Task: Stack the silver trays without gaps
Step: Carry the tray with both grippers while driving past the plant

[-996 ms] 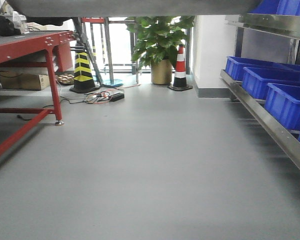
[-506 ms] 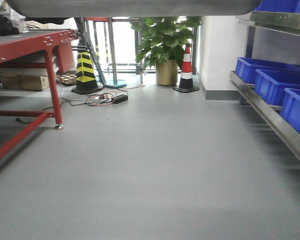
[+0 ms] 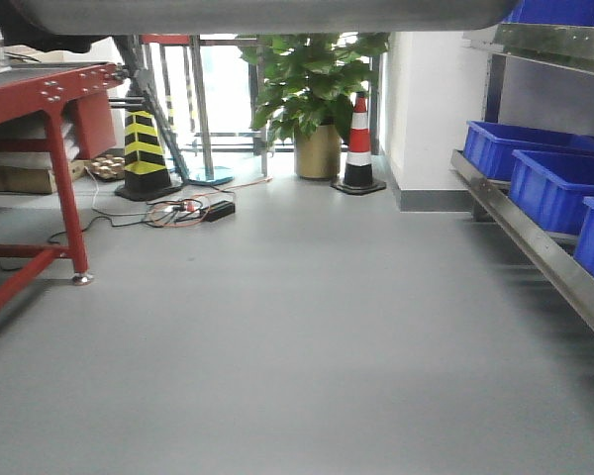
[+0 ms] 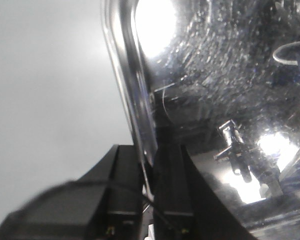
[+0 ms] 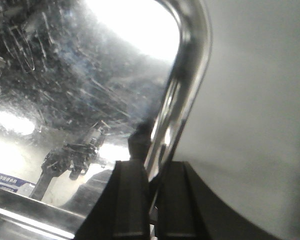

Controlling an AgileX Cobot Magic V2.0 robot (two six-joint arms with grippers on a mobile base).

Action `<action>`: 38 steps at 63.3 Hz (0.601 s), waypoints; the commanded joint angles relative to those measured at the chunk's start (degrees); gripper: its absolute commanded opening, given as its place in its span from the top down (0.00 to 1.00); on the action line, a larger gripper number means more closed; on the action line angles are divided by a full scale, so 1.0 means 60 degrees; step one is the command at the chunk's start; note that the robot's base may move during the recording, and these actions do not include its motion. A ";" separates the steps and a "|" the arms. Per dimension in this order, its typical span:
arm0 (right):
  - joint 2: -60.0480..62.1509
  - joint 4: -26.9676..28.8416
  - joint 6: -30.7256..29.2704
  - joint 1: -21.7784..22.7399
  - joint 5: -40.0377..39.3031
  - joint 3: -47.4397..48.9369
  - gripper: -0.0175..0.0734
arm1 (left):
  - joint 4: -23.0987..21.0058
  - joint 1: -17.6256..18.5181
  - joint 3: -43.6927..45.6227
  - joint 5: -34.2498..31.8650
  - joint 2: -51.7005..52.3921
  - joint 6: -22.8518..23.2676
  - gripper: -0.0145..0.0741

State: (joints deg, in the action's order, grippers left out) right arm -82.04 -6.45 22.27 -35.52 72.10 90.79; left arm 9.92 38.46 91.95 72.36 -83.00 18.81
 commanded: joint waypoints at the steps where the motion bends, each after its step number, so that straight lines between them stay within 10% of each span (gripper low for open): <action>1: 0.0361 0.0247 -0.0256 -0.0075 -0.0009 0.0302 0.75 | -0.0307 0.0185 0.0243 0.0416 0.0277 -0.0272 0.88; 38: 0.0361 0.0245 -0.0256 -0.0075 0.0040 0.0302 0.75 | -0.0307 0.0185 0.0243 0.0416 0.0276 -0.0272 0.88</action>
State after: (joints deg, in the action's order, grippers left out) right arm -82.04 -6.55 22.27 -35.52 72.10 90.79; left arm 9.92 38.46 91.95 72.36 -83.00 18.81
